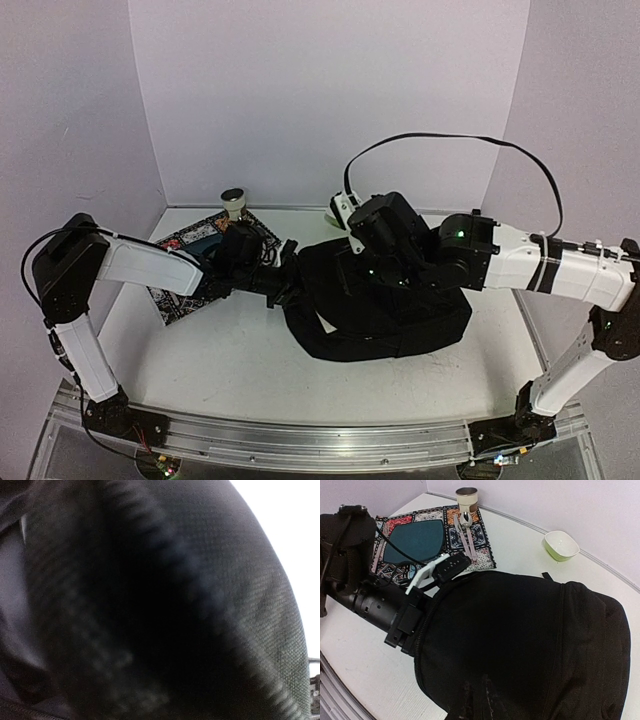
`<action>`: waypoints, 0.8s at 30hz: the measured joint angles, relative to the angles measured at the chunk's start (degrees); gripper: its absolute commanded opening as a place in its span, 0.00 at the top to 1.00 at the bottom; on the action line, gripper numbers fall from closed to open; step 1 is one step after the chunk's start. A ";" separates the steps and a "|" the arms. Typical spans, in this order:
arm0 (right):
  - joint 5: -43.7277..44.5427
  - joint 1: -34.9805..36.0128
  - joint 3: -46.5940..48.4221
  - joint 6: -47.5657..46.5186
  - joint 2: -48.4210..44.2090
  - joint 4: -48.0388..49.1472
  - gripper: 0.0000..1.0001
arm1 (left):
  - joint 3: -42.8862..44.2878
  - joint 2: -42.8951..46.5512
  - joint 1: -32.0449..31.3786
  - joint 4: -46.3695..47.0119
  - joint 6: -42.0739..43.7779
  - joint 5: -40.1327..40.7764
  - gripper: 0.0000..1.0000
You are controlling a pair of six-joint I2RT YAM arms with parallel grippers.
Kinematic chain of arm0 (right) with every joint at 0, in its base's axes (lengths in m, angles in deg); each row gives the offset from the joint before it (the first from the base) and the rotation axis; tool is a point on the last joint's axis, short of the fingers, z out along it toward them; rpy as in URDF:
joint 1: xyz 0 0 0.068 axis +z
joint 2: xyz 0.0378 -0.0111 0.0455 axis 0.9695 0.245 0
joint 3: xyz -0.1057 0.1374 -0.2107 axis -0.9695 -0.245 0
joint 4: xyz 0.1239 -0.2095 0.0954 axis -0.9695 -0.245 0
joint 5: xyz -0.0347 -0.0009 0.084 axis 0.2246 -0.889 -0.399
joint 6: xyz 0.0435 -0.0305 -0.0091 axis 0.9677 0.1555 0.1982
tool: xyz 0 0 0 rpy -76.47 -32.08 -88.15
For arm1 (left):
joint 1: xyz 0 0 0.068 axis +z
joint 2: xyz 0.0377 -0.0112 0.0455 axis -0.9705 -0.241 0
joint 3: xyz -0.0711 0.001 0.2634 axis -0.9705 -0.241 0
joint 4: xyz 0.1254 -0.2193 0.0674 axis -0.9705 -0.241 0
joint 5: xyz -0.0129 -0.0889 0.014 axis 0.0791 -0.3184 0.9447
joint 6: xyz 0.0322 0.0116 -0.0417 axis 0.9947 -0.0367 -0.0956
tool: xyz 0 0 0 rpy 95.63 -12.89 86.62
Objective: Pack the student bag
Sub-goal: Place the book in the largest pocket of the bag.
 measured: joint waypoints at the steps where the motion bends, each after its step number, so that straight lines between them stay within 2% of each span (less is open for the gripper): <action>1: 0.19 -0.16 -0.68 0.50 -0.30 0.03 0.85 | -0.17 0.09 0.01 -0.23 -0.06 0.08 0.82; 5: 0.15 -1.55 -3.43 2.85 -1.69 -0.13 0.80 | 0.07 0.16 0.11 0.17 0.29 -0.22 0.93; 12: -0.85 -6.31 -8.80 7.81 -4.42 0.07 0.74 | 4.46 -2.13 0.10 -1.69 1.03 -0.87 0.92; 15: -1.46 -7.89 -11.17 9.65 -5.68 -0.18 0.72 | 7.59 -4.98 0.04 -1.77 1.20 -1.38 0.82; 18: -2.04 -8.52 -12.44 10.95 -6.41 -0.28 0.69 | 9.85 -7.45 -0.02 -1.23 1.58 -1.67 0.65; 21: -2.35 -8.54 -12.79 11.65 -6.61 -0.16 0.65 | 10.07 -7.77 -0.02 -1.61 2.65 -1.09 0.50; 24: -2.48 -8.54 -13.12 12.07 -6.82 -0.03 0.62 | 10.07 -7.63 0.02 -3.06 4.56 0.48 0.40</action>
